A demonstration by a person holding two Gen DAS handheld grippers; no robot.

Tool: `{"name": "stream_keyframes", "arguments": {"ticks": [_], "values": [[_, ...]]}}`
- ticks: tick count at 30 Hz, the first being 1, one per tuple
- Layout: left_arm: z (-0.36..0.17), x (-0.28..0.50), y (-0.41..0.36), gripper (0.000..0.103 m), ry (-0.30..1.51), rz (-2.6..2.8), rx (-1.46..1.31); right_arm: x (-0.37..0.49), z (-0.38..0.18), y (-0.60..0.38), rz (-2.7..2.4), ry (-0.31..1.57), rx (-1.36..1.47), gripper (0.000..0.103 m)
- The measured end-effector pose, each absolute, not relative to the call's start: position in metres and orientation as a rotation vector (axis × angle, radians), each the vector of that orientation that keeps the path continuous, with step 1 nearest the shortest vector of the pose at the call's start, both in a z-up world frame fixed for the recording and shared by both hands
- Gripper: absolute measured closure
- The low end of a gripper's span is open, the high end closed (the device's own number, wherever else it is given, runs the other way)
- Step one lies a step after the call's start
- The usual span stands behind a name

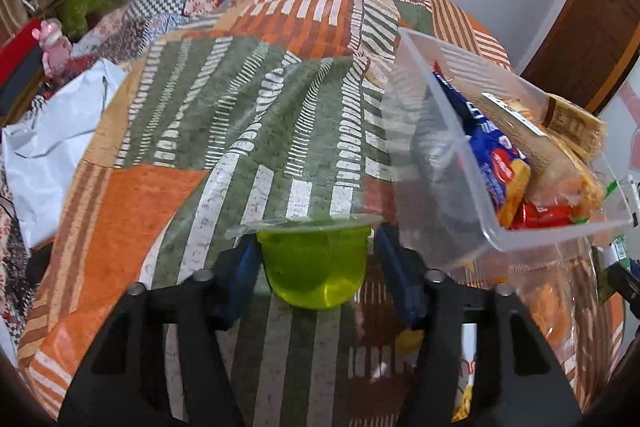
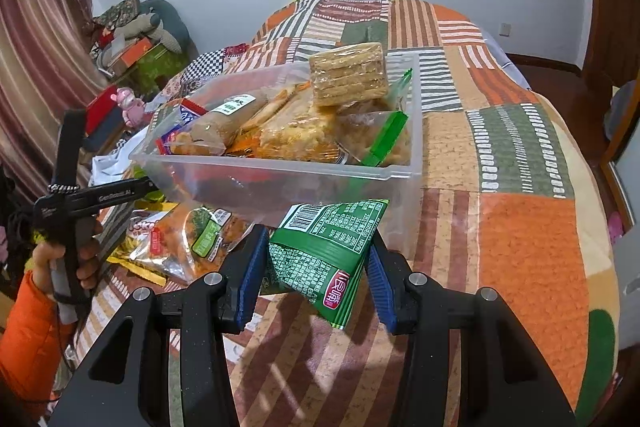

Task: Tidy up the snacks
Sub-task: 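Grasp the green pea bag with the right tool while the left grasps the green jelly cup, then lower the pea bag into the box with the right tool while the left places the jelly cup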

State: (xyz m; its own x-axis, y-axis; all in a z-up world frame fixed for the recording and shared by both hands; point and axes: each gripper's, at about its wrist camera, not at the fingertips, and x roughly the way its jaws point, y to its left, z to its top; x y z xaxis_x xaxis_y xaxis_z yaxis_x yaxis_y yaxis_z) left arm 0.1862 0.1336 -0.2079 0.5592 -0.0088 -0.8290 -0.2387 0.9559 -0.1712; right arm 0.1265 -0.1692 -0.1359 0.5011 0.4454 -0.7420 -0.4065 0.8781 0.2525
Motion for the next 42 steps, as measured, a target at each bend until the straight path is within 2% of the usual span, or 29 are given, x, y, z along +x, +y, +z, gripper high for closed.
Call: {"name": "stream_keyframes", "arguments": {"ticks": [4,6,14,16,19,23,28,29,35,42], "values": [[-0.207,0.183,0.133,0.054,0.948,0.138,-0.268,0.128,-0.135,-0.170,0.513,0.905,0.055,0.060],[-0.203,0.178,0.131,0.056,0.934,0.152,-0.250,0.128,-0.133,-0.170,0.519,0.902,0.063,0.071],[-0.179,0.151,0.123,0.057,0.865,0.183,-0.188,0.126,-0.132,-0.162,0.532,0.915,0.021,0.071],[-0.168,0.142,0.120,0.057,0.834,0.188,-0.168,0.127,-0.133,-0.162,0.532,0.923,0.027,0.067],[-0.155,0.132,0.117,0.057,0.802,0.183,-0.166,0.132,-0.140,-0.160,0.512,0.938,0.009,0.054],[-0.139,0.122,0.111,0.057,0.764,0.164,-0.165,0.144,-0.154,-0.157,0.514,0.991,0.023,0.053],[-0.123,0.116,0.103,0.057,0.729,0.142,-0.160,0.143,-0.158,-0.153,0.524,0.996,0.022,0.062],[-0.121,0.115,0.101,0.057,0.724,0.136,-0.162,0.141,-0.157,-0.153,0.519,0.989,0.018,0.068],[-0.105,0.110,0.089,0.057,0.692,0.107,-0.160,0.127,-0.147,-0.158,0.531,0.956,0.008,0.073],[-0.085,0.110,0.076,0.057,0.656,0.080,-0.157,0.115,-0.121,-0.171,0.552,0.888,0.038,0.073]]}}
